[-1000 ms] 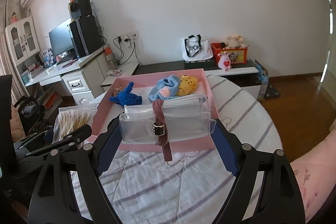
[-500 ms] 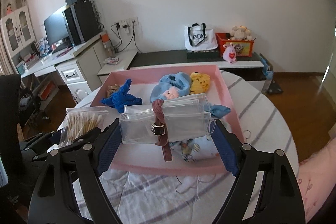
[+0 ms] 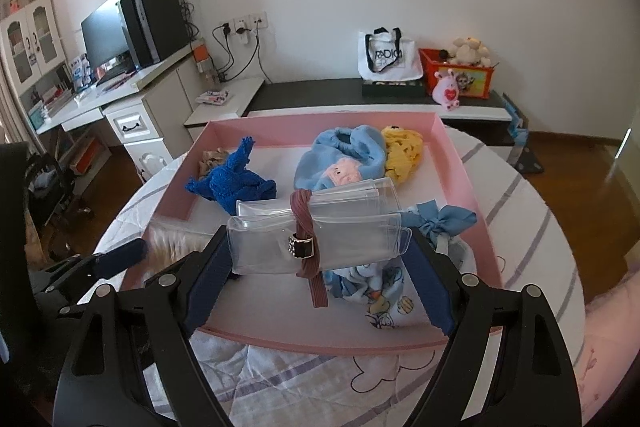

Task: Organize soft objects
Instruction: 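Lower the swab bag and pouch into the pink tray and open both tools, then withdraw both tools up and back from the pink tray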

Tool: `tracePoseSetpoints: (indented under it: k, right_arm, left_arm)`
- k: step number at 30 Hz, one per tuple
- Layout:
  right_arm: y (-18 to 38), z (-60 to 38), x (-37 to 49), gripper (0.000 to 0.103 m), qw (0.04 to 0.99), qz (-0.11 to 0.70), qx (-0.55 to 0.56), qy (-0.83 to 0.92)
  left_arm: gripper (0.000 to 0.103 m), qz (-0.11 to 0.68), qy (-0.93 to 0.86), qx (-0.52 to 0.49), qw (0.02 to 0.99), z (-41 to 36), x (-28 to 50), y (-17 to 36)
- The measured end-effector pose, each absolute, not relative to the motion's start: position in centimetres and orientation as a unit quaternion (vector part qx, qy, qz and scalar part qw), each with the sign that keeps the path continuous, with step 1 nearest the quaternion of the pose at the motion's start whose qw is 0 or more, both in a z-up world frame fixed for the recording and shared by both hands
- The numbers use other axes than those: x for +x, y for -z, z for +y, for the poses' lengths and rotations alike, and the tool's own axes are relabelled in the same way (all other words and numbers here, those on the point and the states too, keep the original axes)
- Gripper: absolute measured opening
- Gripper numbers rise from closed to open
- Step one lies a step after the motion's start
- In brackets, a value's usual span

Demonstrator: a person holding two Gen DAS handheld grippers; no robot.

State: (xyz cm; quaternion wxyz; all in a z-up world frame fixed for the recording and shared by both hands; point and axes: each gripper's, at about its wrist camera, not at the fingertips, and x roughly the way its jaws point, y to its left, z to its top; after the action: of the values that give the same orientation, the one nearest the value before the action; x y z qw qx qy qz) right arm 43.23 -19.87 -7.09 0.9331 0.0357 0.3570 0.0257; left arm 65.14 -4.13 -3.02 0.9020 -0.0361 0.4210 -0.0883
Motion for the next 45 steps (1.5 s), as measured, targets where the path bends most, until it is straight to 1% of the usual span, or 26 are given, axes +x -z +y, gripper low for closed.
tracePoseSetpoints:
  k: [3, 8, 13, 14, 15, 17, 18, 35, 40, 45]
  right_arm:
    - [6.8, -19.8, 43.3, 0.082, 0.935, 0.353, 0.036, -0.023]
    - [6.6, -19.1, 43.4, 0.082, 0.935, 0.353, 0.03, -0.029]
    - [6.5, -18.8, 43.5, 0.082, 0.934, 0.353, 0.033, -0.041]
    - [6.4, -18.9, 43.4, 0.084, 0.935, 0.352, 0.034, -0.041]
    - [6.3, -18.8, 43.4, 0.089, 0.935, 0.35, 0.033, -0.04]
    - [6.1, -18.8, 43.1, 0.096, 0.938, 0.344, 0.031, -0.033]
    - [6.0, -18.8, 43.1, 0.096, 0.939, 0.342, 0.03, -0.03]
    - [5.4, -20.0, 41.6, 0.097, 0.94, 0.34, 0.036, -0.016]
    - [5.2, -20.2, 40.7, 0.098, 0.941, 0.336, 0.034, -0.014]
    - [4.7, -20.8, 39.5, 0.1, 0.944, 0.328, 0.035, -0.006]
  left_arm:
    - [0.081, 0.405, 0.095, -0.041, 0.909, -3.4, 64.9, 2.8]
    - [0.085, 0.386, 0.071, -0.034, 0.919, -2.2, 64.1, 3.0]
    - [0.086, 0.386, 0.061, -0.036, 0.92, -2.1, 62.9, 4.1]
    - [0.086, 0.385, 0.058, -0.036, 0.92, -2.0, 62.8, 4.2]
    - [0.086, 0.384, 0.055, -0.037, 0.921, -2.0, 61.8, 4.1]
    - [0.087, 0.384, 0.054, -0.037, 0.921, -2.4, 60.7, 4.0]
    - [0.087, 0.384, 0.052, -0.036, 0.921, -2.6, 60.1, 3.8]
    - [0.087, 0.378, 0.042, -0.031, 0.924, -2.5, 57.4, 2.3]
    - [0.09, 0.373, 0.043, -0.028, 0.926, -2.8, 56.3, 1.6]
    - [0.091, 0.363, 0.043, -0.024, 0.93, -3.1, 54.7, 1.0]
